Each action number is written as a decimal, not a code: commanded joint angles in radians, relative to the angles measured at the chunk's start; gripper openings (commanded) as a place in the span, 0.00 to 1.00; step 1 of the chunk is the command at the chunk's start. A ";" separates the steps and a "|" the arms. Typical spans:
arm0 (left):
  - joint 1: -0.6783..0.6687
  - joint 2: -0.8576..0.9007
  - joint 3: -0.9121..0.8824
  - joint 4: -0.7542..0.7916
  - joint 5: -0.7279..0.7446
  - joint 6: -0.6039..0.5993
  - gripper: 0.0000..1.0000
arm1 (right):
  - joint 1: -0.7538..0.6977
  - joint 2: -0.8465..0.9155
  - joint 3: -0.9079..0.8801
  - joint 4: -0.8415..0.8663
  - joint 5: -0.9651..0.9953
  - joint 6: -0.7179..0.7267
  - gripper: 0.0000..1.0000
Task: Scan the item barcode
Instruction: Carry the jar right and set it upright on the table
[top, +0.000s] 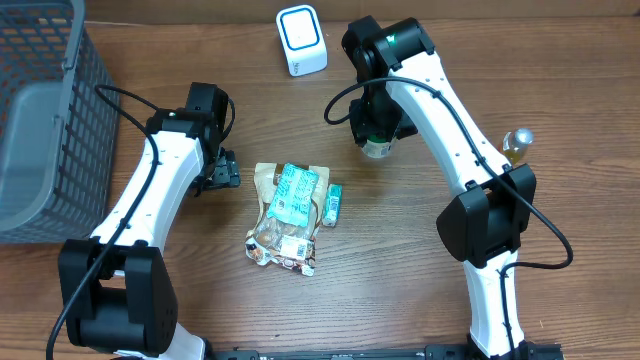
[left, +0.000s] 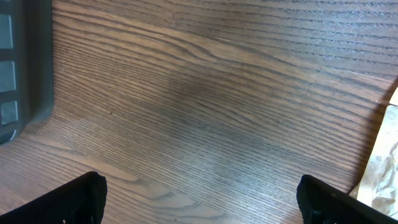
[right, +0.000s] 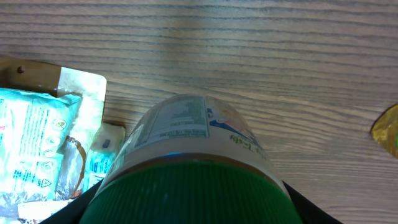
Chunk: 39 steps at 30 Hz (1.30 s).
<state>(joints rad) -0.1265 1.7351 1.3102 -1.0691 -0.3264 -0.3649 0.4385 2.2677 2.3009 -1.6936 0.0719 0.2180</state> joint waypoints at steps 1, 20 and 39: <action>0.002 -0.019 0.018 0.001 -0.013 -0.014 1.00 | -0.014 -0.006 -0.040 0.000 0.018 0.026 0.35; 0.002 -0.019 0.018 0.001 -0.013 -0.013 1.00 | -0.270 -0.006 -0.449 0.254 0.040 0.047 0.42; 0.002 -0.019 0.018 0.001 -0.013 -0.013 1.00 | -0.275 -0.007 -0.277 0.236 0.067 0.043 0.89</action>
<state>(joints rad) -0.1265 1.7351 1.3102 -1.0695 -0.3264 -0.3649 0.1589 2.2681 1.9114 -1.4445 0.1238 0.2604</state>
